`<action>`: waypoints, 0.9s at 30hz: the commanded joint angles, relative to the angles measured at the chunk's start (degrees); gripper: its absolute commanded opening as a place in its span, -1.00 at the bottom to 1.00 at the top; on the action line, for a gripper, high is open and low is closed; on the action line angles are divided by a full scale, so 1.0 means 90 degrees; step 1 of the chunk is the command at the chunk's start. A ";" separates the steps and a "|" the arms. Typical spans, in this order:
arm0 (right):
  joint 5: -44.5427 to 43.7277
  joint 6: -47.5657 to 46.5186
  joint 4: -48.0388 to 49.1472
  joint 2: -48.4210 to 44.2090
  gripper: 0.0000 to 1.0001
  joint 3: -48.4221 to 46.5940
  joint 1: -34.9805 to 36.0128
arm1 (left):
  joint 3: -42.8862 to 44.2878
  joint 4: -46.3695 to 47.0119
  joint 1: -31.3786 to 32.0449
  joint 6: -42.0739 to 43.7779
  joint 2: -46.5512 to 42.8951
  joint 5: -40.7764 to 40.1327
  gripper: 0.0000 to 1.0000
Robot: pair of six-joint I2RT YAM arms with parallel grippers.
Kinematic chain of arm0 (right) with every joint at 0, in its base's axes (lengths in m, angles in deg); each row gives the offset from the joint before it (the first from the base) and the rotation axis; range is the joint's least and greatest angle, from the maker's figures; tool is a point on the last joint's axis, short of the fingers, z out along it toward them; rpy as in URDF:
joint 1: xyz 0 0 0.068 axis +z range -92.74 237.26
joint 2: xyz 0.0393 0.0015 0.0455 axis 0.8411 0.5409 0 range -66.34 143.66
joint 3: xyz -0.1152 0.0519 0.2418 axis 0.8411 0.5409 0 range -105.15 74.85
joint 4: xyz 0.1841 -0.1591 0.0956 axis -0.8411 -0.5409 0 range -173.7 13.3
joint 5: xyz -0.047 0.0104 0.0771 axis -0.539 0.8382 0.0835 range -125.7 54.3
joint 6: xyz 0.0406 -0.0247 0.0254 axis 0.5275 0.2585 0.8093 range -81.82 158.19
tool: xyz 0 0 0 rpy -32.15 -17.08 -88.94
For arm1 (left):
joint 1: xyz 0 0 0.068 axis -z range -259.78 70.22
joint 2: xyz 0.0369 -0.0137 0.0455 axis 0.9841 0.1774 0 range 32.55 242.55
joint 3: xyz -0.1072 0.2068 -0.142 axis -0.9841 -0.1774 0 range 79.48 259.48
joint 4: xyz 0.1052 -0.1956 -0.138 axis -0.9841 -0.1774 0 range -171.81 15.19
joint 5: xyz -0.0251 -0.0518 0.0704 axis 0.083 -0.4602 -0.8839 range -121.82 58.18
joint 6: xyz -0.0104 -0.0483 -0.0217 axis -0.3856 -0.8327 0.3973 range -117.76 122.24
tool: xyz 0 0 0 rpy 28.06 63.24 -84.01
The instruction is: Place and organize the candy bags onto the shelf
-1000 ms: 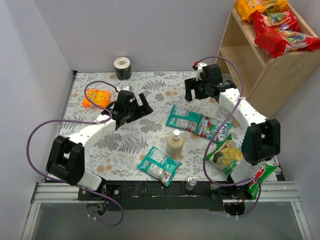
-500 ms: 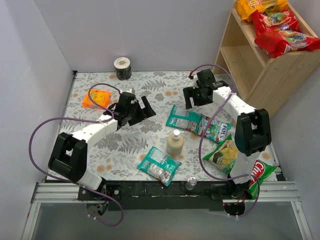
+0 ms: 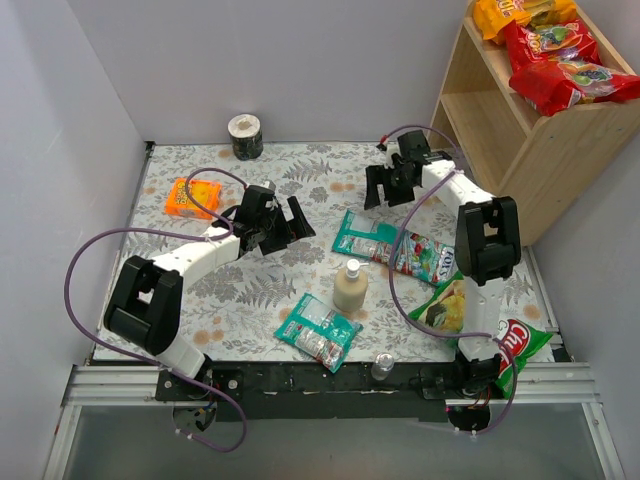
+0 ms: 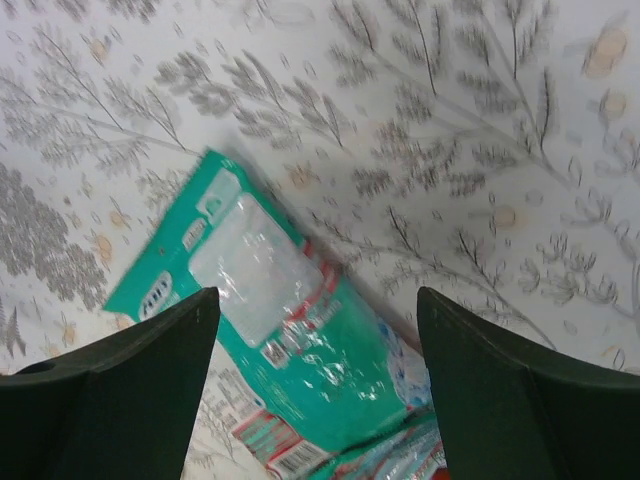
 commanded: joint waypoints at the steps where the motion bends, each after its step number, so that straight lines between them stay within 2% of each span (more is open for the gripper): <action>1: 0.1224 0.0015 0.0440 -0.0379 0.72 0.1001 -0.0533 | 0.0195 -0.0050 0.0027 0.0157 -0.0059 0.0024 0.96; 6: 0.1997 -0.0170 0.0531 -0.0166 0.66 0.1267 -0.0719 | 0.0215 -0.0001 0.0027 0.0137 0.0117 0.0131 0.96; 18: 0.2154 -0.0580 0.0082 0.0391 0.61 0.1090 -0.0700 | 0.0303 0.0067 0.0027 0.0137 0.0244 0.0190 0.96; 27: 0.1151 -0.1166 0.0013 0.0392 0.67 0.1266 -0.0427 | 0.0312 0.0038 0.0027 0.0225 0.0244 0.0209 0.96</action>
